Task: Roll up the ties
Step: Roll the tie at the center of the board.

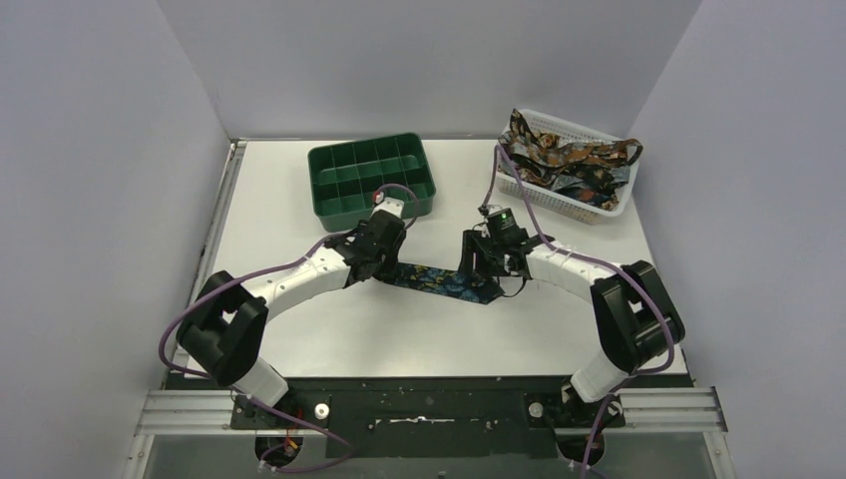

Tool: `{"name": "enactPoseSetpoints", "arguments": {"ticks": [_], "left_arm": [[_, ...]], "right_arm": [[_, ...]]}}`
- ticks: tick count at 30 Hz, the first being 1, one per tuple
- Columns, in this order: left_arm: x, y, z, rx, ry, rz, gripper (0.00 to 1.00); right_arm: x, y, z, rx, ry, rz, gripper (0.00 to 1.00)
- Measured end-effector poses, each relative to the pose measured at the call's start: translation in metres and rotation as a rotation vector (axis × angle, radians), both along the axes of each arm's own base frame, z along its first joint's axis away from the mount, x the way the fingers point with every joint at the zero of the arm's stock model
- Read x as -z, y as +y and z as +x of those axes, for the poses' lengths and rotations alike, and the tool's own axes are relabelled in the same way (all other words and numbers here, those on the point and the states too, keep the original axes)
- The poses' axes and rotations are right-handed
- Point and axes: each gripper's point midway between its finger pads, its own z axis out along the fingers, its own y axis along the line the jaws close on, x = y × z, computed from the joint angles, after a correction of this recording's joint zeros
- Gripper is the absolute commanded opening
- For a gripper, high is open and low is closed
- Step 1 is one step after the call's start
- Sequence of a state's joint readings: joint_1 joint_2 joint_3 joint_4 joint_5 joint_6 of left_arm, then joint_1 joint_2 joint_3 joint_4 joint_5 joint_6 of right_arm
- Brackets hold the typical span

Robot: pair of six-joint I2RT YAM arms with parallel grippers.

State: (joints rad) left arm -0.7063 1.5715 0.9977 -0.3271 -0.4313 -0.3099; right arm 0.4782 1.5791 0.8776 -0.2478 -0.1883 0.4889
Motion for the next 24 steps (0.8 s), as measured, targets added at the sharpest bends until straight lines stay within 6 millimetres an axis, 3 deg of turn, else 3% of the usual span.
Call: {"name": "enactPoseSetpoints", "arguments": {"ticks": [5,13,24], "left_arm": [[0.000,0.001,0.000,-0.002,-0.002,0.002,0.45],[0.000,0.001,0.001,-0.005,-0.004,0.004,0.45],[-0.001,0.002,0.001,-0.007,-0.006,0.007,0.45]], "right_arm": [[0.011,0.003,0.002,-0.012,0.024,-0.005,0.57],[0.010,0.007,-0.001,-0.028,0.035,0.014,0.53],[0.004,0.026,-0.021,-0.096,0.044,0.046,0.49]]}}
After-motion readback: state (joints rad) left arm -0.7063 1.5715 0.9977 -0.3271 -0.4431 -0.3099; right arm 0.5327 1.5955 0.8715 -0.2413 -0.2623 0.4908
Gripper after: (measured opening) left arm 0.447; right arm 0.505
